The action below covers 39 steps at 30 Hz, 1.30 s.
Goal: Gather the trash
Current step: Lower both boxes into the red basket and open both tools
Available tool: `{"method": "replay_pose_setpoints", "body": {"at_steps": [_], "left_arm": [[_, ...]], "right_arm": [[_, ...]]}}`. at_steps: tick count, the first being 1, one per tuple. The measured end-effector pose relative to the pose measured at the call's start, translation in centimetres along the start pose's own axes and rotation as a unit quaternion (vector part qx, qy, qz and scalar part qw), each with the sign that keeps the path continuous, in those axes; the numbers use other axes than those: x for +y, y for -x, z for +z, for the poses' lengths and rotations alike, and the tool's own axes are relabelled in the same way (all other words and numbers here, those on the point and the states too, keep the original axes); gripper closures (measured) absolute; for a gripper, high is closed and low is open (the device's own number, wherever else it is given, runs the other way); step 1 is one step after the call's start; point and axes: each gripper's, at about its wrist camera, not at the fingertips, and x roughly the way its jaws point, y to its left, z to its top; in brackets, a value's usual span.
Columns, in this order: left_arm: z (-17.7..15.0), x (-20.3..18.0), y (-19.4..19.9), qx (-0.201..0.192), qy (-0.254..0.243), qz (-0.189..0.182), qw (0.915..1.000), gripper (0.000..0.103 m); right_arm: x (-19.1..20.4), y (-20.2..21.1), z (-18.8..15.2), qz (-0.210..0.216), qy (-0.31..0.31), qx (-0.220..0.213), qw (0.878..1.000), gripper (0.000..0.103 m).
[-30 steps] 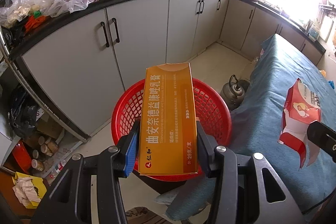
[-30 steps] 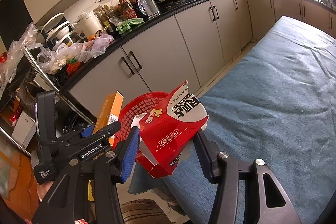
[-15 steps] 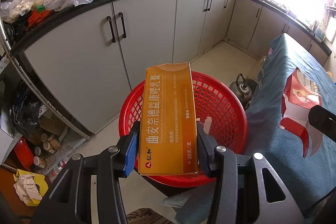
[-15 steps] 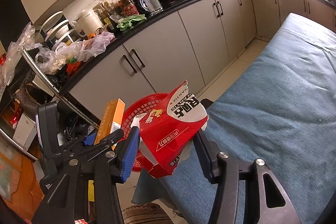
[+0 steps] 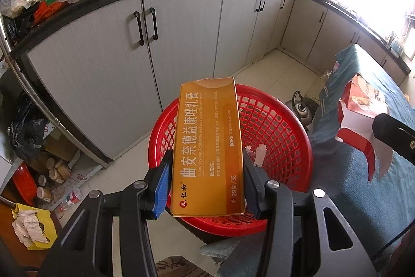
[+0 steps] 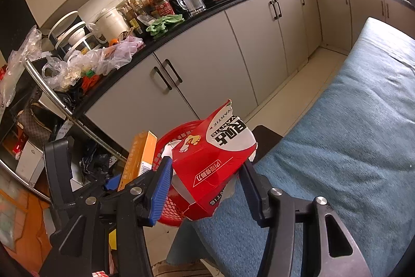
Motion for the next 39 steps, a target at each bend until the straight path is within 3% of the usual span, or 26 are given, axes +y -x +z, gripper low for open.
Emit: {"method": "replay_pose_setpoints", "body": {"at_steps": [12,25,39], "left_arm": [[0.3,1.1,0.8,-0.011,0.031,-0.021,0.9992,0.056],[1.4,1.6,4.8,-0.077,0.052,-0.042,0.9948,0.056],[0.9,1.8,1.9,-0.045,0.048,-0.028,0.9974,0.056]], "right_arm": [[-0.1,-0.9,0.0,-0.003,-0.001,0.007,1.000,0.046],[0.7,-1.0,0.0,-0.015,0.014,-0.003,1.000,0.046],[2.9,-1.8,2.1,-0.029,0.054,-0.016,0.998,0.046]]}}
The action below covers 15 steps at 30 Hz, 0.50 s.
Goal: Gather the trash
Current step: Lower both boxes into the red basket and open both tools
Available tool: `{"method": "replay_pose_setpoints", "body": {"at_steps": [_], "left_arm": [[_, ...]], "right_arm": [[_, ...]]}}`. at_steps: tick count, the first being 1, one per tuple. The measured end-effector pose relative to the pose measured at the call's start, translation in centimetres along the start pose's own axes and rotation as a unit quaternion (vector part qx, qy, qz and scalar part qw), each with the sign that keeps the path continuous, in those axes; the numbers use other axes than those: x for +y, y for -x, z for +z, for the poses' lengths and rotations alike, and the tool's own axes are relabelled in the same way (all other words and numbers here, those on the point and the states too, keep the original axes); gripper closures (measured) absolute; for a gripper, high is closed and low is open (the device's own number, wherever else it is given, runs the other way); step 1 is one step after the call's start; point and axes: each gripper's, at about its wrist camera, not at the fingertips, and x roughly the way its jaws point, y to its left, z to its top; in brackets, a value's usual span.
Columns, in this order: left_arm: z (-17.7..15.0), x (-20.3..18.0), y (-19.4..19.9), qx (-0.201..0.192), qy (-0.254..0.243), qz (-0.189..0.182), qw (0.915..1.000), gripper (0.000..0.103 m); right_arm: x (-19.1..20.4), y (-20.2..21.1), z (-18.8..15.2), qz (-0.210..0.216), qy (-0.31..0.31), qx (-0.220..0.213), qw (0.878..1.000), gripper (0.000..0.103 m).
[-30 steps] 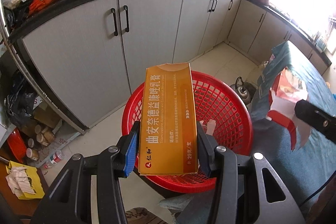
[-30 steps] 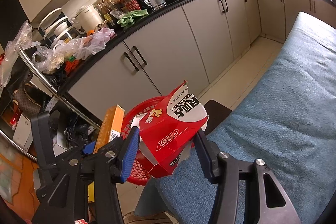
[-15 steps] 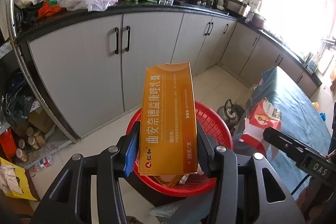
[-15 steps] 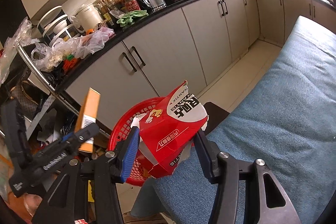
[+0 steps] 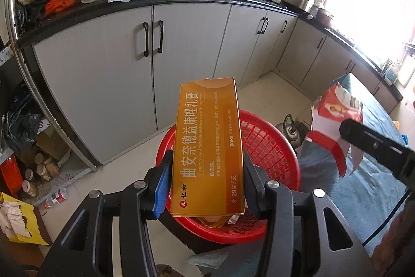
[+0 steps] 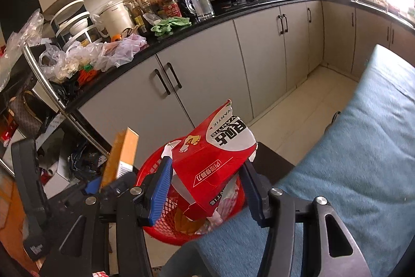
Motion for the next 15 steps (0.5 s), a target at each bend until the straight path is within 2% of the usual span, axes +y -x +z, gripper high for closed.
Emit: {"method": "replay_pose_setpoints", "body": {"at_steps": [9,15], "left_arm": [[-0.1,0.9,-1.7,0.017,0.005,0.007,0.9998,0.056],[-0.1,1.1,-2.9,0.028,0.010,-0.001,0.9996,0.056]], "right_arm": [[0.4,-2.4,-0.7,0.004,0.002,0.025,1.000,0.046],[-0.1,-3.4,-0.6,-0.002,-0.004,0.033,0.999,0.046]]}}
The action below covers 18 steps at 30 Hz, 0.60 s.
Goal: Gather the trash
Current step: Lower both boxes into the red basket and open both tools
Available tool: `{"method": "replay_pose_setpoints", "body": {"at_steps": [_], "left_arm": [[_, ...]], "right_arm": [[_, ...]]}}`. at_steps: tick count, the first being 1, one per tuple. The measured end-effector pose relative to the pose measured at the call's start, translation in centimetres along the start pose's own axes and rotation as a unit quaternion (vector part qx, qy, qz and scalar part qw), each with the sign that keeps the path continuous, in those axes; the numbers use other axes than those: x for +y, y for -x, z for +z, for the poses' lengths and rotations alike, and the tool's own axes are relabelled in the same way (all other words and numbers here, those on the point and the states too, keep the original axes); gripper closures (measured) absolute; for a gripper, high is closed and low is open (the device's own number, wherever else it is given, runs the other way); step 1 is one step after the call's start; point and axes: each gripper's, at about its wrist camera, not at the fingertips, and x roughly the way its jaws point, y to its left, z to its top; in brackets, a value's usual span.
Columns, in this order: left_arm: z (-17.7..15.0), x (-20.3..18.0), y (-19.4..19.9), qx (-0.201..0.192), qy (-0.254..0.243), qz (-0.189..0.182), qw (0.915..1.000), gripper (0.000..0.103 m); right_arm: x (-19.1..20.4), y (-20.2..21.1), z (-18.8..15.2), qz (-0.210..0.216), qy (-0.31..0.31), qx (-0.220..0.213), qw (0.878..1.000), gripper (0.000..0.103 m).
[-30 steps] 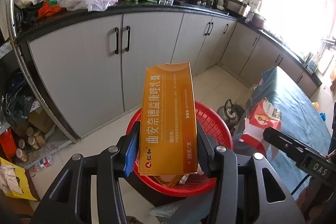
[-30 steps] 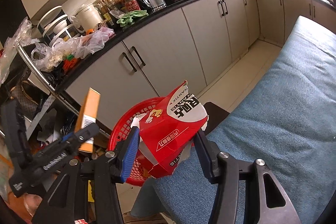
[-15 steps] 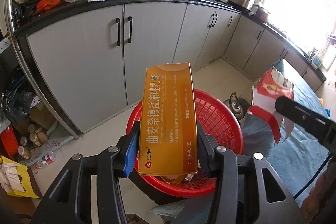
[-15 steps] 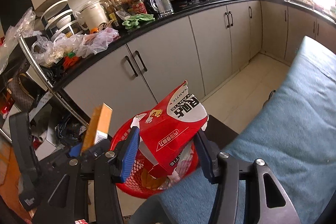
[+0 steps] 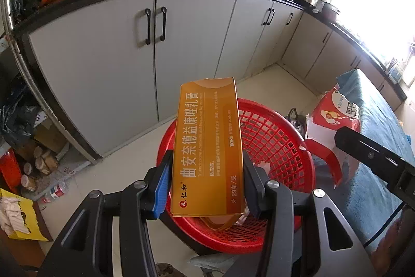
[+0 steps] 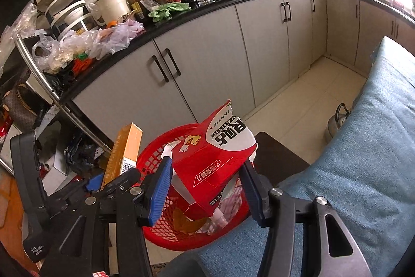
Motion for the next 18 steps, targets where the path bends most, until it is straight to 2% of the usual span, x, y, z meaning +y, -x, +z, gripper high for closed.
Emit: {"method": "replay_pose_setpoints", "body": {"at_steps": [18], "left_arm": [[0.4,-0.1,-2.6,0.024,0.001,-0.018,0.9996,0.056]], "right_arm": [[0.0,-1.6,0.1,-0.007,0.004,0.014,1.000,0.046]]}}
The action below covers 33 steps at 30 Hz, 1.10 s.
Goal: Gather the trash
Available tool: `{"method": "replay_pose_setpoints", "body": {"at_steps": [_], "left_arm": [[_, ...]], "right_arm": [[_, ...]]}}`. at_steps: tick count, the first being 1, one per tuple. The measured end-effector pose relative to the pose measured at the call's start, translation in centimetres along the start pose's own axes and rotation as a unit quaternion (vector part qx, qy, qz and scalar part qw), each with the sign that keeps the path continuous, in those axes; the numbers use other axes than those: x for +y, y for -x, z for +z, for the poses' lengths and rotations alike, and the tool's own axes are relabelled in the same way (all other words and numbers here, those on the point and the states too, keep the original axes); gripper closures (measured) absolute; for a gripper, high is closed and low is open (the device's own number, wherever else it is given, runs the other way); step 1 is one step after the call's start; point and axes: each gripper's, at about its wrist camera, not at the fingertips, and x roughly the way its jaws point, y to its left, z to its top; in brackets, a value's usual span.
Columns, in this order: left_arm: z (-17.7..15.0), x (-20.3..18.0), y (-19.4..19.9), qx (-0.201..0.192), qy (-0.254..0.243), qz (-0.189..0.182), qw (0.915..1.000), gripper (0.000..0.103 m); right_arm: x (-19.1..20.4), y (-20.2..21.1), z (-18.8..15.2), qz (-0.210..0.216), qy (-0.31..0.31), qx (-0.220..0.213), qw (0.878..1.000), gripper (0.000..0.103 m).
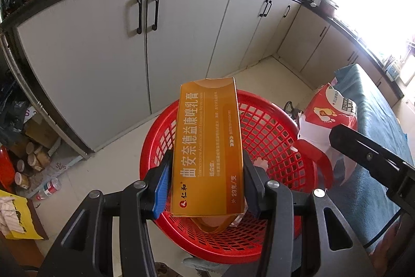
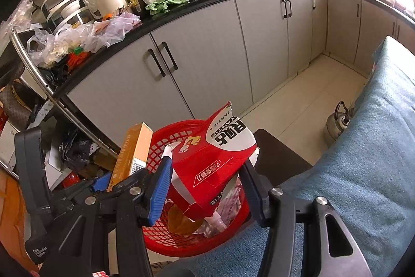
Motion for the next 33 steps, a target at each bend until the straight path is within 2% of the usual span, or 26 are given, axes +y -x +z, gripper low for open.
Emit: {"method": "replay_pose_setpoints", "body": {"at_steps": [17,24,33], "left_arm": [[-0.1,0.1,0.0,-0.001,0.003,-0.011,0.9999,0.055],[-0.4,0.0,0.8,-0.011,0.007,-0.021,0.9997,0.034],[-0.5,0.1,2.3,-0.022,0.015,-0.026,0.9993,0.030]], "right_arm": [[-1.0,-0.2,0.2,0.023,-0.026,0.010,0.999,0.043],[-2.0,-0.1,0.2,0.039,-0.053,0.009,0.998,0.039],[-2.1,0.3,0.1,0.043,-0.062,-0.004,0.997,0.039]]}}
